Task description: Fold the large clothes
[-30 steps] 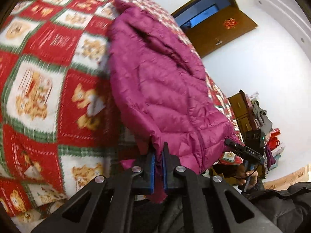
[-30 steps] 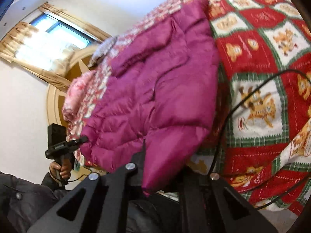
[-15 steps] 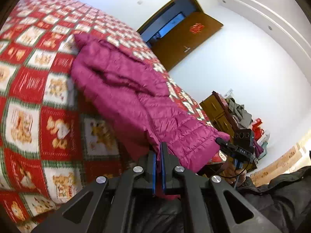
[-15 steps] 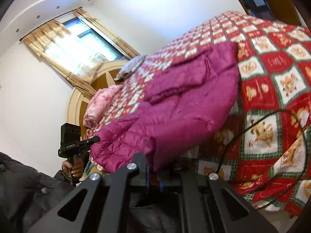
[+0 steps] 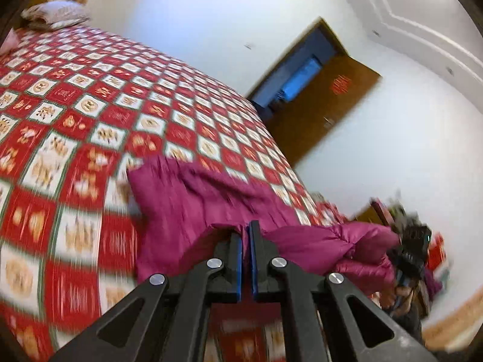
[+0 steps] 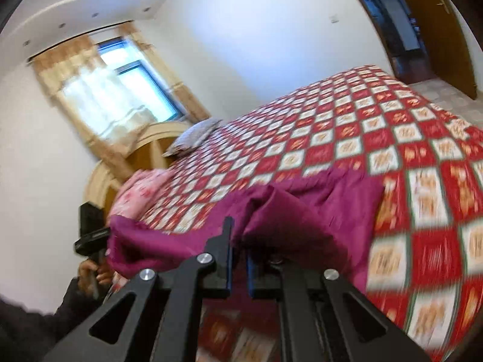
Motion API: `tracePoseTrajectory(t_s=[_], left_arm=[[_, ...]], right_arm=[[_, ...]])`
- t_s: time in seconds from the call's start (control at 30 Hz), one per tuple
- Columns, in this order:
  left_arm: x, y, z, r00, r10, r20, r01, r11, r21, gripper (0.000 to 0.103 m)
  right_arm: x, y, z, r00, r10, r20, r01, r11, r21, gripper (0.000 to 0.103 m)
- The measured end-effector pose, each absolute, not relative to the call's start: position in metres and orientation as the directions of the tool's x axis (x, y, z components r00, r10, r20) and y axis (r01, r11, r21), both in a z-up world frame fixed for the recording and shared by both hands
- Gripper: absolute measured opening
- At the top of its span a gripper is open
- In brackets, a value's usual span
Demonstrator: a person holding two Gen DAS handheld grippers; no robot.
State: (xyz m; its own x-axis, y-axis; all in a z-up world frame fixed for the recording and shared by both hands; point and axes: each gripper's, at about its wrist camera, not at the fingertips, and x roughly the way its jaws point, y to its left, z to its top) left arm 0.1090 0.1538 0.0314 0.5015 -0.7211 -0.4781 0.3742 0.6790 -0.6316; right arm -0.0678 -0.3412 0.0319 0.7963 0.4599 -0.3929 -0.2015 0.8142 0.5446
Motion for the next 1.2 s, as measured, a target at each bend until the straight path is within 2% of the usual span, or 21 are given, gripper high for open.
tracePoseTrajectory(t_s=[0.1,0.2,0.27,0.33,0.43,0.5,0.53,0.6,0.67,0.8,0.87,0.9,0.93,0.97,1.0,1.03,1.13,1.17,1.2], left_arm=[[0.166,0.134,0.02,0.563,-0.643,-0.518,0.298,0.744,-0.598,0.003],[0.216,0.106,-0.008,0.614,-0.531,-0.583,0.229,0.827,-0.513,0.003],[0.248,0.088,-0.039,0.606,-0.457,-0.651,0.17,0.874,-0.455,0.004],[0.266,0.082,-0.063,0.57,-0.438,-0.695,0.129,0.883,-0.451,0.004],[0.286,0.079,-0.099,0.524,-0.441,-0.729,0.086,0.879,-0.47,0.004],[0.29,0.082,-0.113,0.509,-0.458,-0.728,0.074,0.867,-0.494,0.005],[0.289,0.085,-0.118,0.505,-0.475,-0.721,0.066,0.854,-0.516,0.005],[0.292,0.096,-0.126,0.494,-0.522,-0.695,0.04,0.812,-0.582,0.005],[0.293,0.114,-0.129,0.476,-0.581,-0.66,-0.009,0.748,-0.664,0.006],[0.287,0.136,-0.103,0.473,-0.58,-0.663,-0.028,0.742,-0.669,0.009],[0.283,0.143,-0.083,0.498,-0.56,-0.663,-0.01,0.76,-0.65,0.014],[0.28,0.146,-0.072,0.515,-0.549,-0.659,0.004,0.77,-0.638,0.017],[0.277,0.149,-0.061,0.54,-0.51,-0.669,0.01,0.799,-0.602,0.036],[0.273,0.15,-0.048,0.571,-0.455,-0.683,0.014,0.838,-0.546,0.067],[0.27,0.15,-0.04,0.595,-0.42,-0.686,0.016,0.859,-0.512,0.082],[0.268,0.152,-0.034,0.616,-0.394,-0.682,0.014,0.871,-0.49,0.094],[0.26,0.148,-0.019,0.648,-0.322,-0.69,-0.001,0.906,-0.424,0.094],[0.254,0.136,-0.015,0.657,-0.3,-0.691,0.013,0.922,-0.388,0.094],[0.251,0.124,-0.014,0.664,-0.289,-0.69,0.043,0.935,-0.351,0.094]], right_arm=[[-0.001,-0.356,0.019,0.821,0.368,-0.436,-0.089,0.837,0.539,0.01],[0.05,-0.36,-0.008,0.834,0.252,-0.491,0.022,0.874,0.486,0.01],[0.08,-0.363,-0.036,0.823,0.204,-0.53,0.088,0.876,0.474,0.01],[0.1,-0.364,-0.062,0.811,0.173,-0.559,0.14,0.871,0.472,0.011],[0.118,-0.368,-0.093,0.8,0.151,-0.581,0.182,0.861,0.475,0.032],[0.127,-0.373,-0.113,0.792,0.167,-0.588,0.197,0.841,0.504,0.063],[0.128,-0.373,-0.115,0.796,0.176,-0.579,0.191,0.835,0.516,0.071],[0.131,-0.371,-0.116,0.803,0.181,-0.569,0.173,0.842,0.511,0.092],[0.132,-0.363,-0.113,0.785,0.186,-0.591,0.148,0.87,0.47,0.097],[0.123,-0.362,-0.099,0.774,0.182,-0.607,0.136,0.888,0.439,0.096],[0.106,-0.362,-0.082,0.803,0.167,-0.572,0.123,0.893,0.433,0.096],[0.098,-0.362,-0.073,0.816,0.152,-0.558,0.121,0.898,0.422,0.092],[0.085,-0.362,-0.058,0.832,0.128,-0.54,0.12,0.909,0.4,0.088],[0.078,-0.36,-0.05,0.838,0.117,-0.533,0.118,0.915,0.386,0.079],[0.073,-0.358,-0.042,0.838,0.103,-0.536,0.119,0.924,0.364,0.071],[0.069,-0.355,-0.035,0.834,0.09,-0.545,0.121,0.933,0.339,0.068],[0.058,-0.338,-0.021,0.826,0.063,-0.56,0.102,0.961,0.258,0.05],[0.057,-0.328,-0.017,0.823,0.047,-0.566,0.093,0.972,0.216,0.041],[0.058,-0.316,-0.013,0.827,0.038,-0.561,0.076,0.981,0.179,0.038]])
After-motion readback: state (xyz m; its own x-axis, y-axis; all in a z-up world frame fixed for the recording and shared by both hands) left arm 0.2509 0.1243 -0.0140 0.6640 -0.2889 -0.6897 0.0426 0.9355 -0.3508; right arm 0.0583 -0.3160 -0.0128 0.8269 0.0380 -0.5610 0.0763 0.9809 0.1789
